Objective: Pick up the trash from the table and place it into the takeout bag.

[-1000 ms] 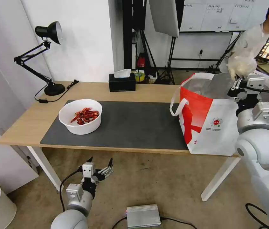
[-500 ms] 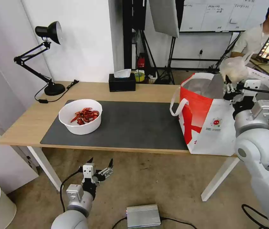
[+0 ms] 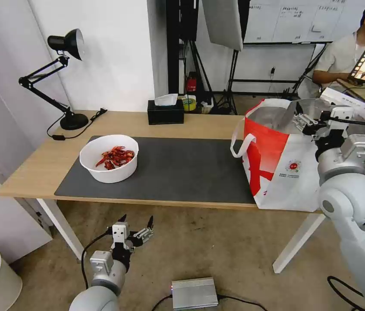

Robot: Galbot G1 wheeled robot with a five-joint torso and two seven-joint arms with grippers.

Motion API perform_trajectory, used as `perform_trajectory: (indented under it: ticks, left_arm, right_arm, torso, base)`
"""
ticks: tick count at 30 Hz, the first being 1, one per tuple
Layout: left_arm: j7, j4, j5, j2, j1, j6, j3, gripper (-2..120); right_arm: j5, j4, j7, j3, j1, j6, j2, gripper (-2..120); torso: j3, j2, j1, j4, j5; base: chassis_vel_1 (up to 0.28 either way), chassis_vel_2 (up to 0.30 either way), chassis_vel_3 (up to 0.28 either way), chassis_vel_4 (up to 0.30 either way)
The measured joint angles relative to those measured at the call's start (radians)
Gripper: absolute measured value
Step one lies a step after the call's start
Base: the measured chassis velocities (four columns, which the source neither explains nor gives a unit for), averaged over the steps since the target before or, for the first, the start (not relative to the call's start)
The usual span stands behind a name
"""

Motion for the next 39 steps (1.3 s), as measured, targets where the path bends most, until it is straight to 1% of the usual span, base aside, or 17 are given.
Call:
perform_trajectory:
  ticks: [4,6,7,9,10,12,13,15,16,19,20,26,27,31,35,38,39]
  left_arm:
    - [0.000,0.000,0.000,0.000,0.002,0.000,0.000,100]
    - [0.001,0.000,0.001,0.000,0.002,-0.001,0.000,100]
    - [0.001,0.000,0.001,0.000,0.002,-0.001,0.000,100]
    - [0.001,0.000,0.002,-0.001,0.002,-0.004,0.001,100]
    - [0.001,0.000,0.002,-0.001,0.002,-0.004,0.001,100]
    - [0.001,0.000,0.003,-0.001,0.003,-0.012,0.001,100]
    - [0.001,0.000,0.003,-0.001,0.003,-0.012,0.001,100]
    - [0.002,0.002,0.004,-0.001,0.004,-0.017,-0.001,100]
    - [0.002,0.002,0.004,-0.001,0.004,-0.017,-0.001,100]
    - [0.003,0.003,0.004,-0.001,0.004,-0.017,-0.006,100]
    - [0.003,0.003,0.004,-0.001,0.004,-0.017,-0.006,100]
    - [0.003,0.010,-0.001,0.001,-0.004,-0.018,-0.007,100]
    - [0.003,0.010,-0.001,0.001,-0.004,-0.018,-0.007,100]
    - [0.005,0.019,-0.003,0.002,-0.012,-0.019,-0.005,100]
    - [0.006,0.021,-0.005,0.003,-0.016,-0.019,-0.004,100]
    - [0.006,0.023,-0.008,0.005,-0.020,-0.019,-0.003,100]
    - [0.006,0.023,-0.008,0.005,-0.020,-0.019,-0.003,100]
  right_arm:
    - [-0.001,0.003,-0.008,0.000,-0.001,0.006,-0.001,100]
    - [0.001,0.007,-0.061,-0.002,-0.001,0.057,-0.001,100]
    - [0.001,0.007,-0.061,-0.002,-0.001,0.057,-0.001,100]
    - [0.014,0.010,-0.152,-0.010,-0.002,0.138,-0.001,100]
    - [0.014,0.010,-0.152,-0.010,-0.002,0.138,-0.001,100]
    - [0.034,0.013,-0.240,-0.025,-0.001,0.219,0.002,100]
    - [0.034,0.013,-0.240,-0.025,-0.001,0.219,0.002,100]
    - [0.059,0.014,-0.328,-0.048,0.000,0.307,0.008,100]
    - [0.059,0.014,-0.328,-0.048,0.000,0.307,0.008,100]
    - [0.096,0.025,-0.434,-0.081,-0.014,0.384,0.014,100]
    - [0.096,0.025,-0.434,-0.081,-0.014,0.384,0.014,100]
    - [0.128,0.037,-0.562,-0.141,-0.085,0.400,0.018,100]
    - [0.128,0.037,-0.562,-0.141,-0.085,0.400,0.018,100]
    - [0.134,0.038,-0.643,-0.159,-0.175,0.354,0.023,100]
    - [0.117,0.039,-0.640,-0.170,-0.222,0.324,0.033,100]
    - [0.081,0.043,-0.535,-0.188,-0.277,0.278,0.052,100]
    - [0.081,0.043,-0.535,-0.188,-0.277,0.278,0.052,100]
  torso:
    - [0.000,0.000,0.000,-0.0001,0.0000]
    - [0.000,0.000,0.000,0.0000,0.0000]
    - [0.000,0.000,0.000,0.0000,0.0000]
    - [0.000,0.000,0.000,0.0000,-0.0001]
    - [0.000,0.000,0.000,0.0000,-0.0001]
    - [0.000,0.000,0.000,0.0000,0.0000]
    - [0.000,0.000,0.000,0.0000,0.0000]
    - [0.000,0.000,0.000,0.0000,-0.0001]
    - [0.000,0.000,0.000,0.0000,-0.0001]
    - [0.000,0.000,0.000,0.0000,-0.0001]
    - [0.000,0.000,0.000,0.0000,-0.0001]
    - [0.000,0.000,0.000,0.0000,0.0000]
    - [0.000,0.000,0.000,0.0000,0.0000]
    - [0.000,0.000,0.000,0.0000,0.0000]
    - [0.000,0.000,0.000,0.0000,0.0000]
    - [0.000,0.000,0.000,0.0000,0.0000]
    - [0.000,0.000,0.000,0.0000,0.0000]
  base:
    - [0.000,0.000,0.000,0.000]
    - [0.000,0.000,0.000,0.000]
    - [0.000,0.000,0.000,0.000]
    - [0.000,0.000,0.000,0.000]
    - [0.000,0.000,0.000,0.000]
    - [0.000,0.000,0.000,0.000]
    - [0.000,0.000,0.000,0.000]
    - [0.000,0.000,0.000,0.000]
    - [0.000,0.000,0.000,0.000]
    - [0.000,0.000,0.000,0.000]
    - [0.000,0.000,0.000,0.000]
    - [0.000,0.000,0.000,0.000]
    - [0.000,0.000,0.000,0.000]
    - [0.000,0.000,0.000,0.000]
    - [0.000,0.000,0.000,0.000]
    - [0.000,0.000,0.000,0.000]
    - [0.000,0.000,0.000,0.000]
